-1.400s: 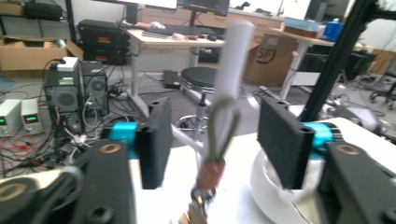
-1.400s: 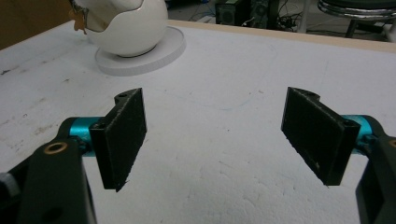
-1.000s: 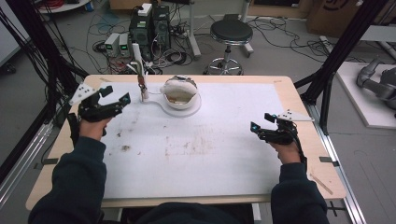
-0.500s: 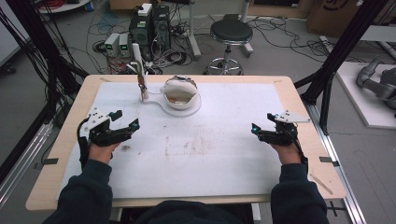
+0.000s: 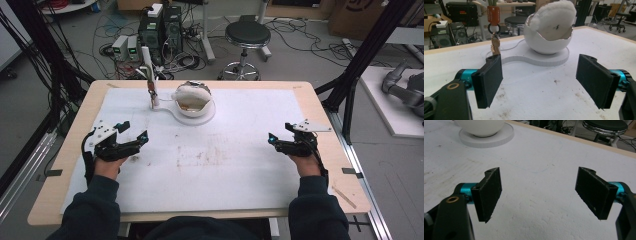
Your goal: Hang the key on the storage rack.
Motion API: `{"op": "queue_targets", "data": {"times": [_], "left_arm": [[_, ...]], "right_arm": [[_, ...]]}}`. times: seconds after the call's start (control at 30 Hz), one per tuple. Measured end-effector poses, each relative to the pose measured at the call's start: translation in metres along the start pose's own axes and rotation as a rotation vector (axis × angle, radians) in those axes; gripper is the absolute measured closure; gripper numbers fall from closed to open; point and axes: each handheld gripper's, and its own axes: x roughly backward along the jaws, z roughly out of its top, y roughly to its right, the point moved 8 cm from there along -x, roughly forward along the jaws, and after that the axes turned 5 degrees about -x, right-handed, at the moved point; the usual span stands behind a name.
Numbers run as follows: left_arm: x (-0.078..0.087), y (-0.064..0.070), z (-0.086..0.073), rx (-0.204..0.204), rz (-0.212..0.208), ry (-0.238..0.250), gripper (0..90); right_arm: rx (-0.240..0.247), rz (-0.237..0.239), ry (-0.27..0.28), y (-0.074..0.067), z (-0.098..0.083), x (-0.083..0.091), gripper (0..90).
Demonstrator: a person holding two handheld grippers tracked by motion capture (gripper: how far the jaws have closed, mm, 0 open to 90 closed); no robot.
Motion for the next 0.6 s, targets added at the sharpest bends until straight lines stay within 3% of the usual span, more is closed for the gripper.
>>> {"op": "queue_targets", "data": {"times": [0.6], "left_arm": [[-0.0052, 0.0003, -0.0026, -0.013, 0.002, -0.017, 21.9]], "right_arm": [[-0.016, 0.008, -0.003, 0.0017, -0.0028, -0.0009, 21.7]]}}
